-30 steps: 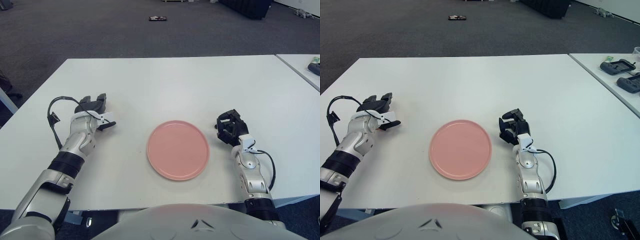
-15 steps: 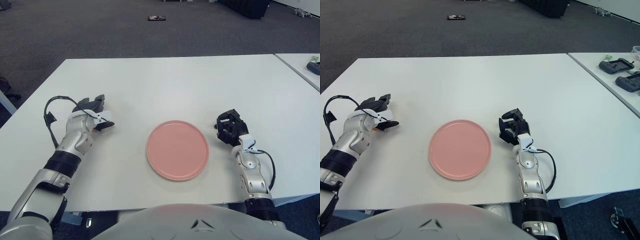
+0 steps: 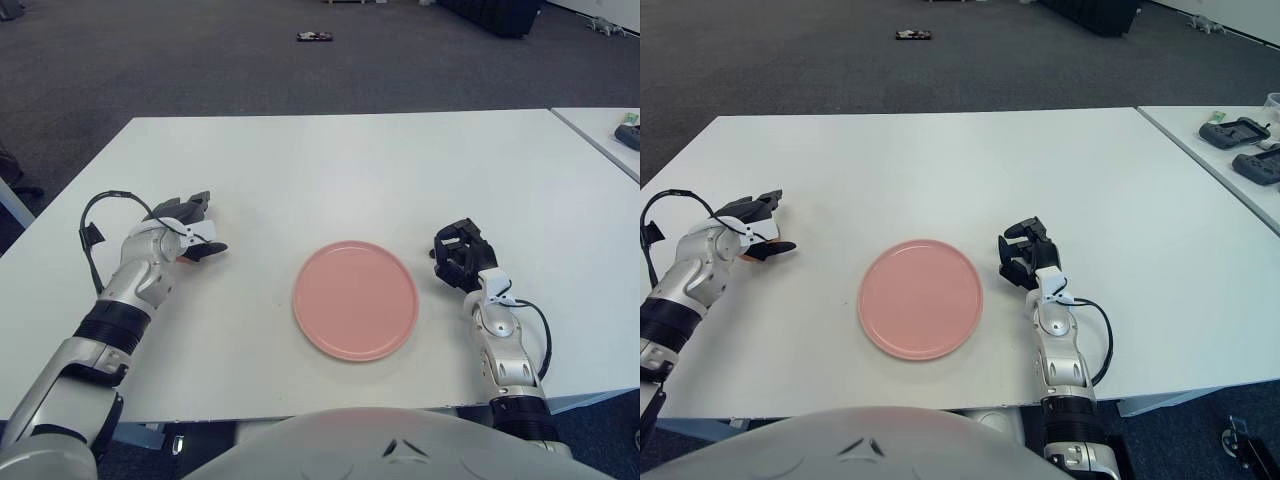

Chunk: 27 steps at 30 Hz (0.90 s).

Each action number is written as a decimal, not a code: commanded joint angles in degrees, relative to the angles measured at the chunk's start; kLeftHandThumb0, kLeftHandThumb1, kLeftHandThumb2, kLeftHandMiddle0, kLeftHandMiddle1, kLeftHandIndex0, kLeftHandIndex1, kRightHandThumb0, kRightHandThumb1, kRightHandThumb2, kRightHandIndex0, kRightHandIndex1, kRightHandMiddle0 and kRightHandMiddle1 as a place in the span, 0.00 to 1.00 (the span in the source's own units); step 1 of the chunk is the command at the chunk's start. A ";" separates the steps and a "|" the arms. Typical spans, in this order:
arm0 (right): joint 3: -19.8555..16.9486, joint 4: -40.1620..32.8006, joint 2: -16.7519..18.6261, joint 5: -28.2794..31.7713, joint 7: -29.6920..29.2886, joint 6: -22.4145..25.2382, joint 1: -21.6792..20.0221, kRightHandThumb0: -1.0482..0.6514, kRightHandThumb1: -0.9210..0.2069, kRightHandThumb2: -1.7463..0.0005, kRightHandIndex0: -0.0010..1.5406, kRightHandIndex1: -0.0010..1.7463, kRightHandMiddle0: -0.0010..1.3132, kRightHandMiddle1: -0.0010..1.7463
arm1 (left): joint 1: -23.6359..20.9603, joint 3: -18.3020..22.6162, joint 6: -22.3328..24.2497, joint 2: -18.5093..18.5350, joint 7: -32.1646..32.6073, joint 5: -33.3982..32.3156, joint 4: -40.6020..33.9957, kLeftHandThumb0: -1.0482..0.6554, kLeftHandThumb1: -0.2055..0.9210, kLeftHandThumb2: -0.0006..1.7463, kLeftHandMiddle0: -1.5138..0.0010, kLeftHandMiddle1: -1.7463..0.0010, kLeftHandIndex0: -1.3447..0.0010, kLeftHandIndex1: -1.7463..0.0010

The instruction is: Put the apple into the plate.

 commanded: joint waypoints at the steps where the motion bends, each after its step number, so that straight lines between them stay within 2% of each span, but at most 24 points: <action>1: -0.31 0.19 -0.27 -0.25 -0.21 0.96 0.53 0.40 0.20 0.52 0.32 0.79 0.24 1.00 | 2.43 -1.37 -1.26 0.83 -3.85 -1.58 1.64 0.00 0.80 0.38 1.00 0.91 1.00 1.00; 2: -0.32 0.17 -0.28 -0.26 -0.24 0.96 0.54 0.40 0.20 0.52 0.32 0.79 0.24 1.00 | 2.38 -1.46 -1.60 1.17 -4.21 -1.74 1.73 0.01 0.77 0.40 1.00 0.78 0.99 0.95; 3: -0.31 0.16 -0.28 -0.28 -0.27 0.95 0.53 0.40 0.19 0.52 0.32 0.80 0.24 1.00 | 2.34 -1.50 -1.84 1.37 -4.40 -1.85 1.84 0.02 0.75 0.41 1.00 0.70 1.00 0.90; 4: -0.33 0.16 -0.26 -0.30 -0.33 0.93 0.52 0.40 0.19 0.52 0.32 0.79 0.24 1.00 | 2.22 -1.54 -2.70 1.73 -4.42 -2.00 2.43 0.03 0.73 0.42 1.00 0.62 1.00 0.82; 5: -0.35 0.16 -0.25 -0.31 -0.38 0.92 0.52 0.40 0.19 0.53 0.32 0.79 0.24 1.00 | 2.13 -1.56 -3.32 1.95 -4.39 -2.11 2.87 0.05 0.69 0.45 1.00 0.49 1.00 0.71; 6: -0.36 0.16 -0.24 -0.32 -0.41 0.91 0.51 0.40 0.19 0.53 0.32 0.79 0.24 1.00 | 2.06 -1.56 -3.76 2.09 -4.37 -2.18 3.18 0.05 0.67 0.46 1.00 0.45 1.00 0.67; 7: -0.36 0.15 -0.24 -0.32 -0.42 0.91 0.51 0.40 0.18 0.53 0.32 0.79 0.24 1.00 | 2.01 -1.58 -4.04 2.19 -4.35 -2.26 3.38 0.06 0.64 0.48 1.00 0.36 1.00 0.60; 8: -0.40 0.15 -0.22 -0.33 -0.50 0.87 0.50 0.40 0.18 0.53 0.32 0.79 0.24 1.00 | 2.05 -1.52 -4.58 2.39 -4.25 -2.43 3.46 0.06 0.63 0.49 1.00 0.34 1.00 0.58; 9: -0.47 0.13 -0.19 -0.35 -0.61 0.87 0.49 0.40 0.18 0.53 0.32 0.79 0.24 1.00 | 2.26 -1.38 -4.73 2.70 -4.51 -2.64 2.73 0.09 0.61 0.50 0.98 0.31 1.00 0.48; 10: -0.51 0.11 -0.18 -0.36 -0.69 0.87 0.48 0.40 0.18 0.53 0.32 0.79 0.24 1.00 | 2.41 -1.29 -4.84 2.93 -4.70 -2.81 2.19 0.13 0.55 0.56 0.94 0.23 0.98 0.31; 11: -0.56 0.10 -0.21 -0.37 -0.75 0.81 0.47 0.40 0.18 0.53 0.32 0.79 0.24 1.00 | 2.48 -1.28 -4.84 3.05 -4.82 -2.89 1.77 0.16 0.51 0.60 0.90 0.18 0.96 0.20; 12: -0.58 0.09 -0.25 -0.38 -0.77 0.77 0.46 0.40 0.18 0.53 0.33 0.79 0.24 1.00 | 2.50 -1.31 -4.79 3.10 -4.89 -2.94 1.54 0.23 0.52 0.63 0.83 0.11 0.83 0.13; 13: -0.61 0.08 -0.27 -0.38 -0.81 0.63 0.46 0.40 0.18 0.53 0.33 0.79 0.24 1.00 | 2.44 -1.46 -4.96 3.21 -4.88 -2.89 1.65 0.26 0.53 0.64 0.81 0.09 0.79 0.10; 14: -0.62 0.07 -0.29 -0.38 -0.84 0.53 0.47 0.40 0.19 0.53 0.33 0.79 0.24 1.00 | 2.41 -1.57 -5.08 3.30 -4.89 -2.86 1.71 0.38 0.47 0.70 0.69 0.09 0.74 0.06; 15: -0.64 0.06 -0.27 -0.34 -0.88 0.44 0.48 0.40 0.19 0.53 0.33 0.79 0.24 1.00 | 2.36 -1.68 -5.28 3.45 -4.90 -2.80 1.82 0.46 0.43 0.74 0.62 0.09 0.71 0.04; 18: -0.64 0.14 -0.23 -0.29 -0.96 0.36 0.40 0.40 0.19 0.53 0.33 0.79 0.24 1.00 | 2.22 -1.79 -5.58 3.61 -4.91 -2.74 2.08 0.56 0.33 0.85 0.52 0.03 0.65 0.01; 20: -0.69 0.20 -0.23 -0.23 -0.98 0.42 0.27 0.40 0.19 0.53 0.33 0.79 0.24 1.00 | 2.02 -1.71 -6.32 3.71 -4.26 -2.76 2.97 0.58 0.30 0.87 0.50 0.02 0.64 0.01; 21: -0.74 0.20 -0.23 -0.18 -0.98 0.45 0.24 0.40 0.19 0.53 0.33 0.79 0.24 1.00 | 1.93 -1.64 -6.84 3.79 -3.78 -2.77 3.56 0.59 0.24 0.91 0.46 0.01 0.60 0.01; 24: -0.76 0.08 -0.33 -0.26 -0.99 0.42 0.27 0.40 0.19 0.53 0.33 0.79 0.24 1.00 | 2.05 -1.17 -7.85 3.77 -2.72 -3.04 4.11 0.60 0.16 0.97 0.41 0.00 0.54 0.02; 27: -0.78 -0.06 -0.42 -0.36 -0.98 0.34 0.33 0.40 0.18 0.53 0.33 0.79 0.24 1.00 | 2.17 -0.74 -8.66 3.68 -1.94 -3.41 4.35 0.61 0.13 0.99 0.39 0.00 0.51 0.03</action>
